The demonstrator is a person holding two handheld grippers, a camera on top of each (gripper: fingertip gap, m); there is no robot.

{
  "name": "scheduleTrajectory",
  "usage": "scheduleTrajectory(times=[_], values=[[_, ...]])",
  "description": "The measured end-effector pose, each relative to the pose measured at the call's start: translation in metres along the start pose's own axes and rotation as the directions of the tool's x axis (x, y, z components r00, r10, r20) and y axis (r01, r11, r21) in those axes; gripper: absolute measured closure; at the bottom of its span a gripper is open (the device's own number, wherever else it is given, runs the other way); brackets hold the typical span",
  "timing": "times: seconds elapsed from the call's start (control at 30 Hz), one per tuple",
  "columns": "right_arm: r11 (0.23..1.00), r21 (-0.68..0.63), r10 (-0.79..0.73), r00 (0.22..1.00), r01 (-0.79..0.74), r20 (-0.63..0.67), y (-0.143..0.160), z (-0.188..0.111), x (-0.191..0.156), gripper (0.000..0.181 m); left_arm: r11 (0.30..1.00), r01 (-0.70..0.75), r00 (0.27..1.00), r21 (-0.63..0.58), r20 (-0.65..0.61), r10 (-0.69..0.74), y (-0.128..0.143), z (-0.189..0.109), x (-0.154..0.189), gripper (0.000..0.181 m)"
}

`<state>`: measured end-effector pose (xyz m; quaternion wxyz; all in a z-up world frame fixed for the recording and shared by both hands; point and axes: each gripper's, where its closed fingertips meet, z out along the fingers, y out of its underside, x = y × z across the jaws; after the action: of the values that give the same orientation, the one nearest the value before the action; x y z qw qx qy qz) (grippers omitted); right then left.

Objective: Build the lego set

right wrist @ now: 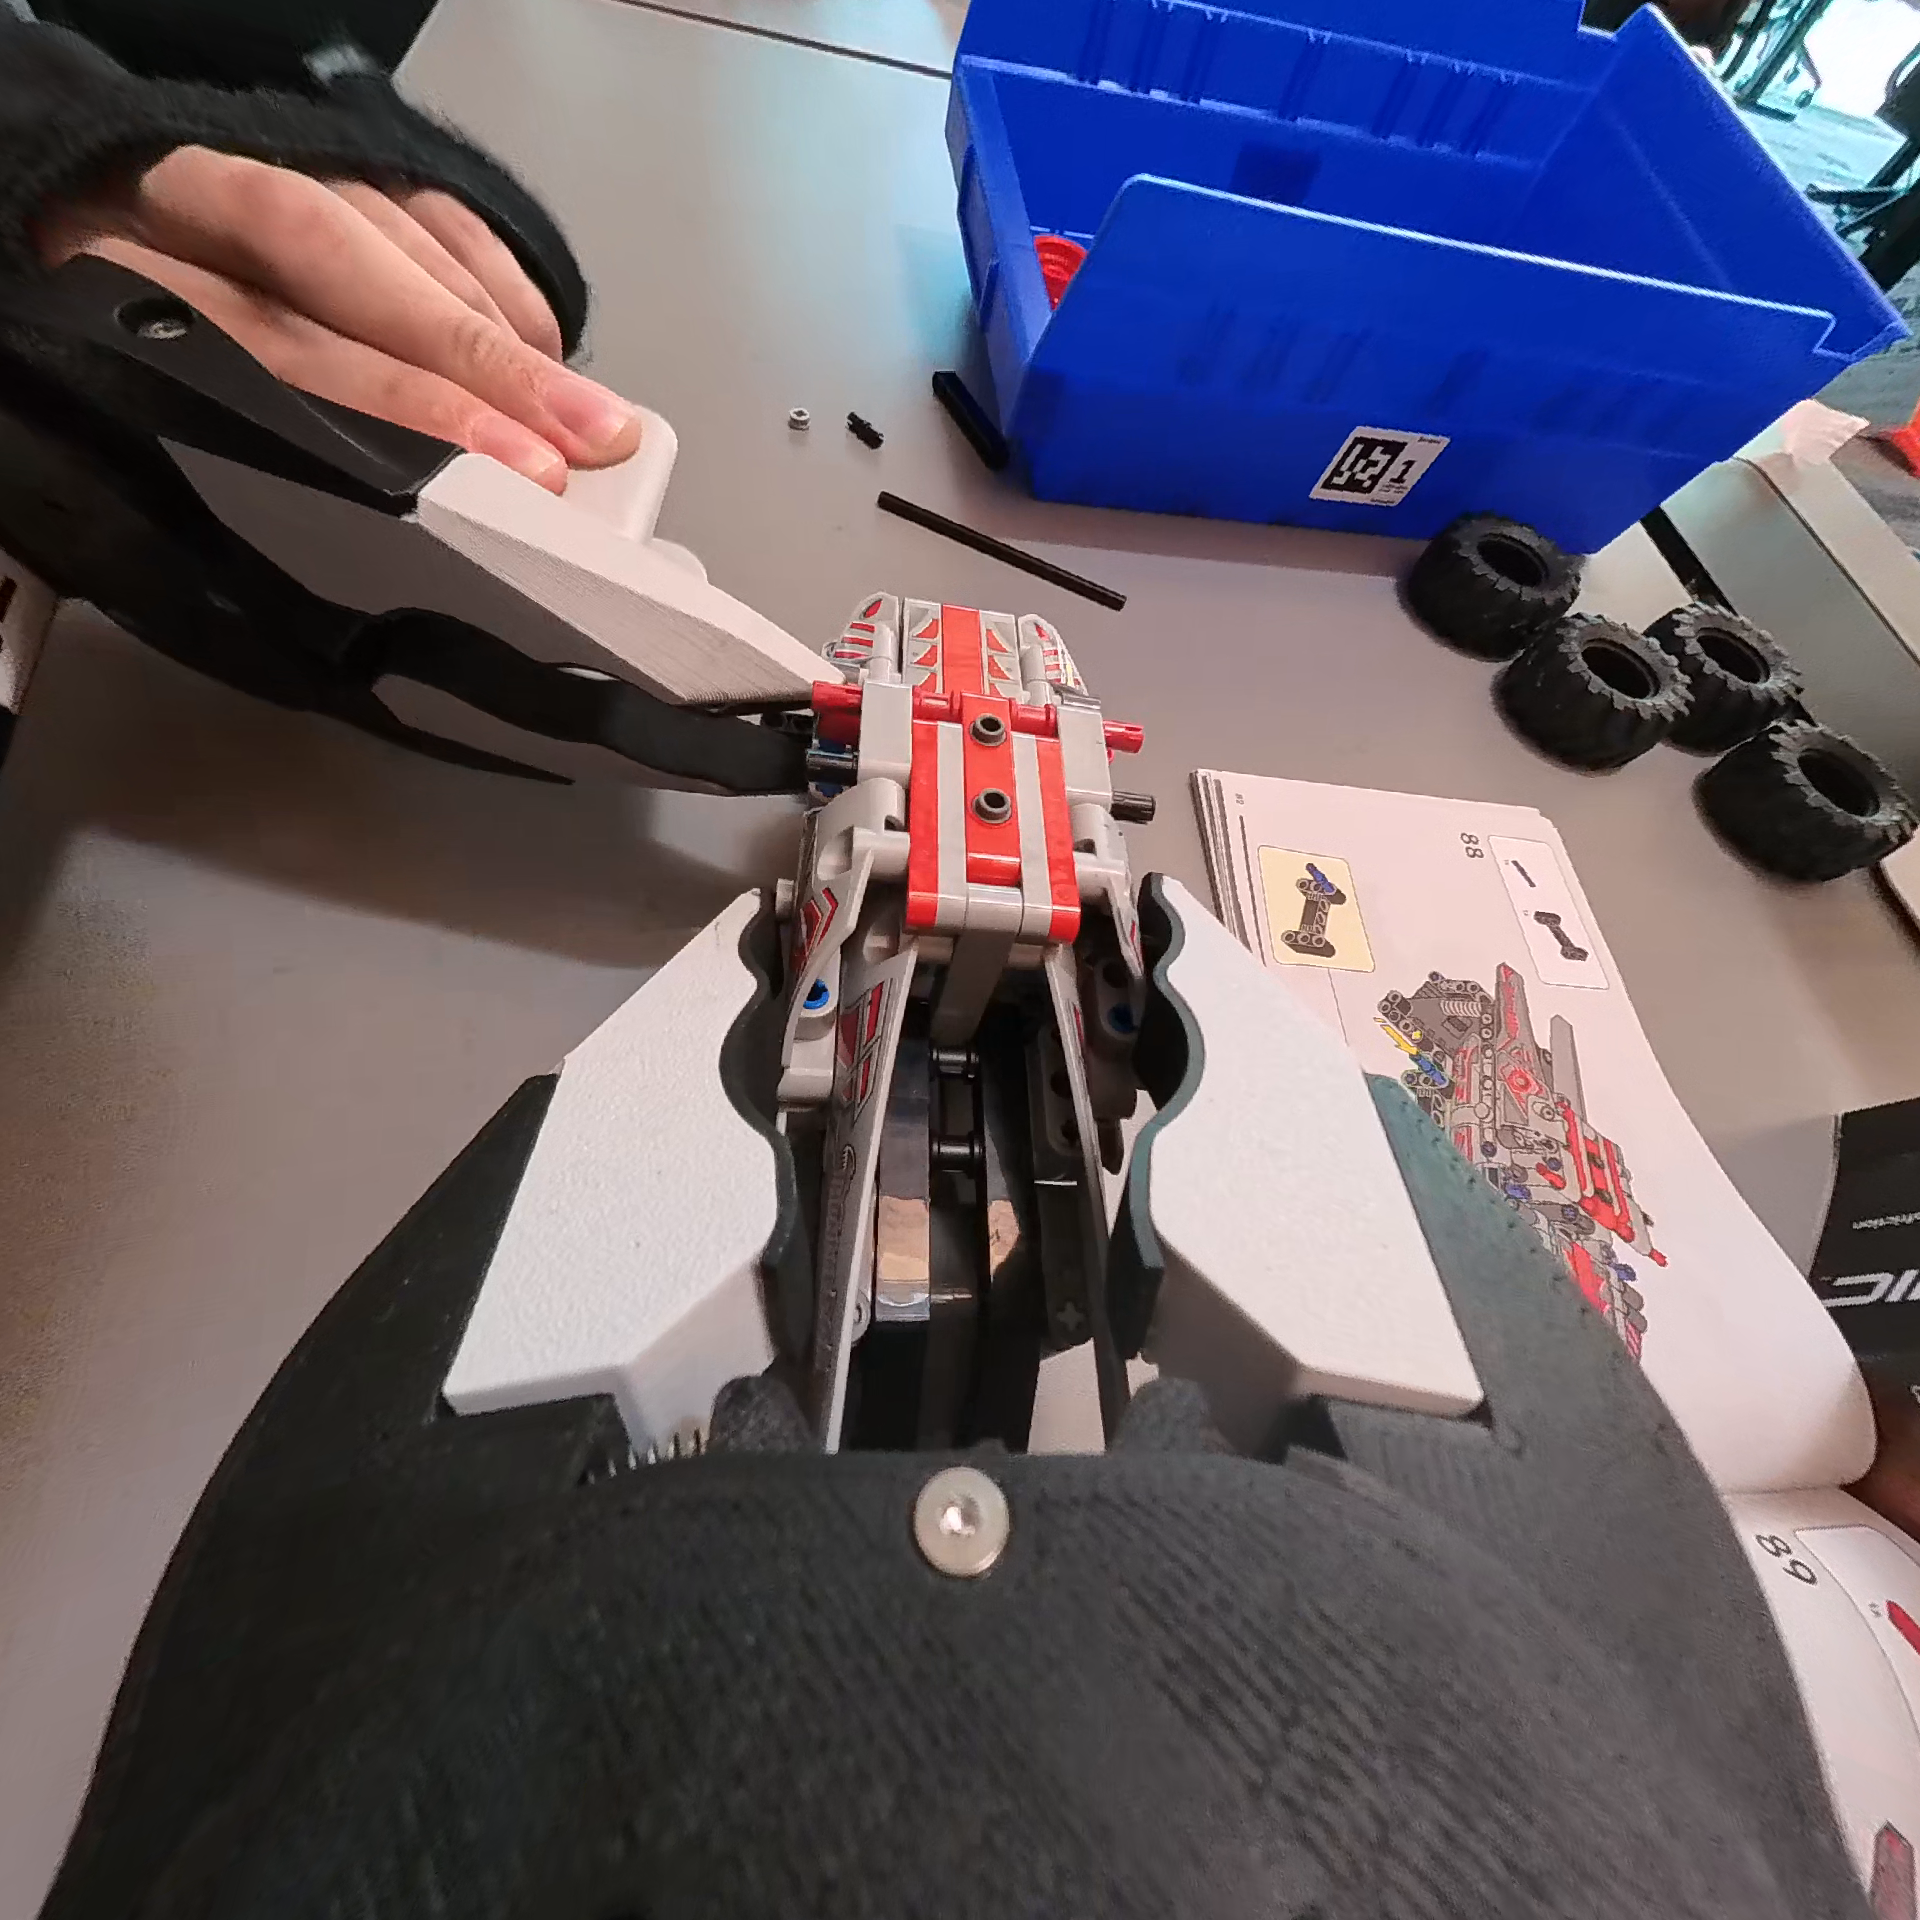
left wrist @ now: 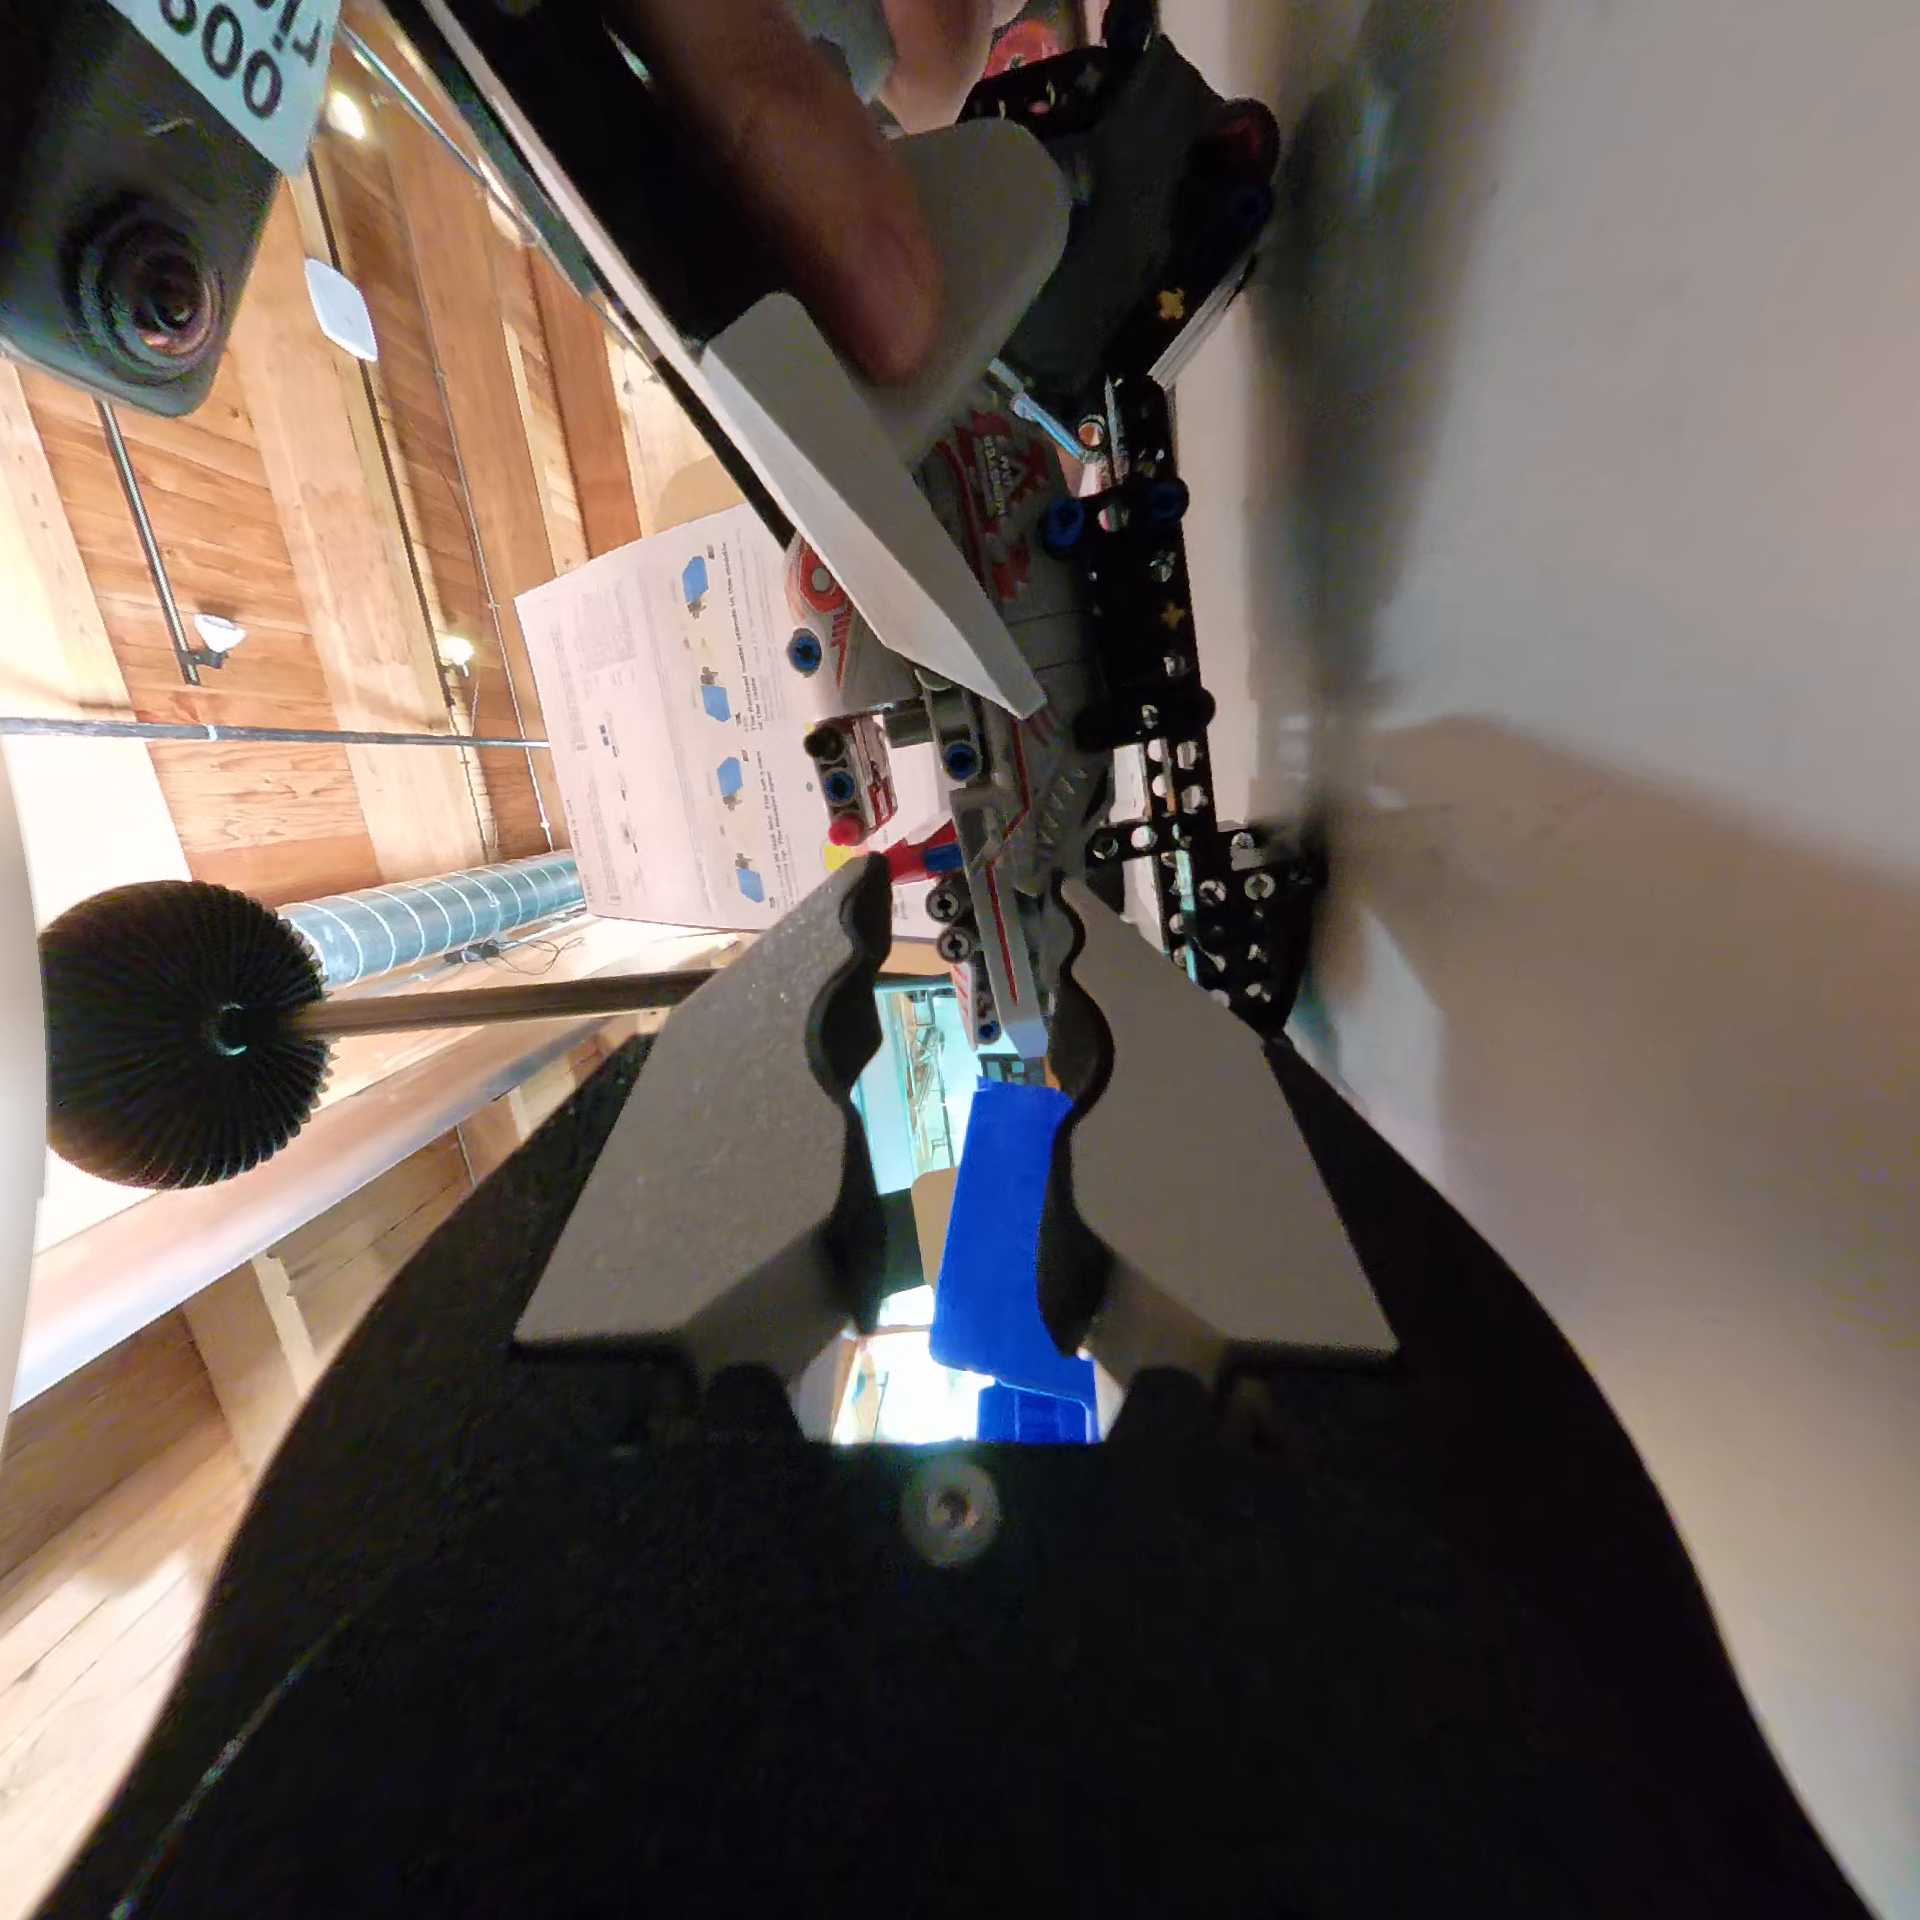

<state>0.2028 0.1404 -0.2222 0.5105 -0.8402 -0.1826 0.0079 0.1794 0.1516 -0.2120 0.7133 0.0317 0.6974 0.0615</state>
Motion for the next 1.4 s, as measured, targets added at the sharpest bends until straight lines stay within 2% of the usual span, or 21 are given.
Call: scheduleTrajectory(times=[0.07, 0.13, 0.2, 0.23, 0.27, 0.33, 0.4, 0.43, 0.5, 0.6, 0.67, 0.7, 0.8, 0.87, 0.93, 1.0, 1.03, 1.17, 1.23, 1.3, 1.4], values=[[1.000, -0.007, -0.008, 1.000, 0.008, -0.005, 0.000, 0.000, 0.000, 0.113, 1.000, 0.013, 1.000, 0.007, -0.009, -0.013, 0.000, 0.000, 0.000, 0.155], [1.000, 0.003, -0.004, 1.000, 0.004, -0.010, -0.001, 0.000, 0.001, 0.113, 0.993, 0.100, 0.994, 0.055, -0.050, -0.097, 0.001, 0.001, 0.000, 0.153], [1.000, 0.017, -0.008, 1.000, 0.008, -0.006, -0.002, 0.001, 0.000, 0.113, 0.956, 0.281, 0.953, 0.090, -0.148, -0.266, 0.003, -0.001, 0.003, 0.151], [1.000, 0.011, -0.028, 1.000, 0.028, -0.006, -0.002, 0.000, 0.000, 0.113, 0.899, 0.424, 0.891, 0.107, -0.225, -0.394, 0.001, -0.005, 0.002, 0.150], [0.999, 0.008, -0.046, 0.999, 0.046, -0.006, -0.002, 0.000, -0.001, 0.113, 0.812, 0.571, 0.803, 0.124, -0.291, -0.520, -0.001, -0.009, -0.005, 0.146], [0.998, 0.013, -0.065, 0.998, 0.065, 0.011, -0.001, -0.001, -0.003, 0.113, 0.582, 0.805, 0.570, 0.112, -0.413, -0.710, 0.001, -0.014, -0.021, 0.141], [0.997, 0.015, -0.081, 0.996, 0.080, 0.042, -0.001, -0.003, -0.006, 0.113, 0.380, 0.924, 0.340, 0.038, -0.536, -0.772, 0.006, -0.012, -0.024, 0.137], [0.996, 0.006, -0.087, 0.995, 0.087, 0.052, 0.000, -0.005, -0.006, 0.112, 0.328, 0.945, 0.267, -0.011, -0.555, -0.788, 0.012, -0.006, -0.022, 0.134], [0.998, -0.019, -0.054, 0.996, 0.055, 0.067, 0.000, -0.008, -0.006, 0.112, 0.298, 0.953, 0.200, -0.061, -0.613, -0.765, 0.016, 0.000, -0.012, 0.126], [0.999, 0.032, 0.033, 0.997, -0.035, 0.063, -0.020, -0.012, -0.004, 0.101, 0.224, 0.969, 0.095, -0.108, -0.674, -0.733, 0.013, 0.005, -0.002, 0.116], [0.996, -0.068, 0.063, 0.998, -0.064, -0.009, -0.011, -0.009, 0.006, 0.095, 0.181, 0.967, 0.005, -0.178, -0.697, -0.717, 0.012, 0.008, 0.007, 0.099], [0.993, -0.107, 0.047, 0.998, -0.050, -0.036, -0.007, -0.010, 0.010, 0.086, 0.177, 0.965, -0.018, -0.194, -0.719, -0.695, 0.010, 0.007, 0.008, 0.093], [0.994, -0.105, 0.032, 0.999, -0.028, 0.033, -0.014, -0.017, 0.003, 0.118, 0.197, 0.959, -0.024, -0.206, -0.748, -0.664, 0.010, 0.010, 0.012, 0.110], [0.992, -0.090, 0.088, 0.996, -0.084, 0.035, -0.021, -0.017, 0.004, 0.117, 0.217, 0.943, -0.061, -0.253, -0.770, -0.635, 0.007, 0.009, 0.018, 0.115], [0.980, -0.170, 0.110, 0.993, -0.102, 0.036, -0.012, -0.009, 0.002, 0.096, 0.240, 0.938, -0.043, -0.251, -0.770, -0.636, 0.006, 0.012, 0.021, 0.118], [0.965, -0.249, 0.111, 0.989, -0.085, 0.093, -0.002, -0.001, -0.009, 0.091, 0.246, 0.938, -0.034, -0.243, -0.772, -0.635, 0.005, 0.014, 0.021, 0.118], [0.960, -0.267, 0.108, 0.989, -0.079, 0.097, -0.002, 0.002, -0.011, 0.091, 0.247, 0.939, -0.030, -0.241, -0.770, -0.637, 0.004, 0.014, 0.021, 0.118], [0.947, -0.305, 0.137, 0.983, -0.095, 0.119, -0.010, 0.002, -0.009, 0.116, 0.264, 0.941, 0.015, -0.210, -0.755, -0.655, -0.002, 0.014, 0.019, 0.118], [0.926, -0.361, 0.178, 0.972, -0.112, 0.154, -0.006, 0.004, -0.012, 0.115, 0.257, 0.940, 0.003, -0.224, -0.748, -0.663, -0.005, 0.015, 0.019, 0.118], [0.912, -0.402, 0.151, 0.979, -0.085, 0.135, 0.000, 0.007, -0.011, 0.114, 0.239, 0.937, -0.031, -0.255, -0.742, -0.670, -0.006, 0.015, 0.020, 0.118], [0.915, -0.398, 0.130, 0.981, -0.062, 0.145, 0.000, 0.006, -0.011, 0.116, 0.242, 0.938, -0.023, -0.249, -0.739, -0.673, -0.007, 0.014, 0.019, 0.118]])
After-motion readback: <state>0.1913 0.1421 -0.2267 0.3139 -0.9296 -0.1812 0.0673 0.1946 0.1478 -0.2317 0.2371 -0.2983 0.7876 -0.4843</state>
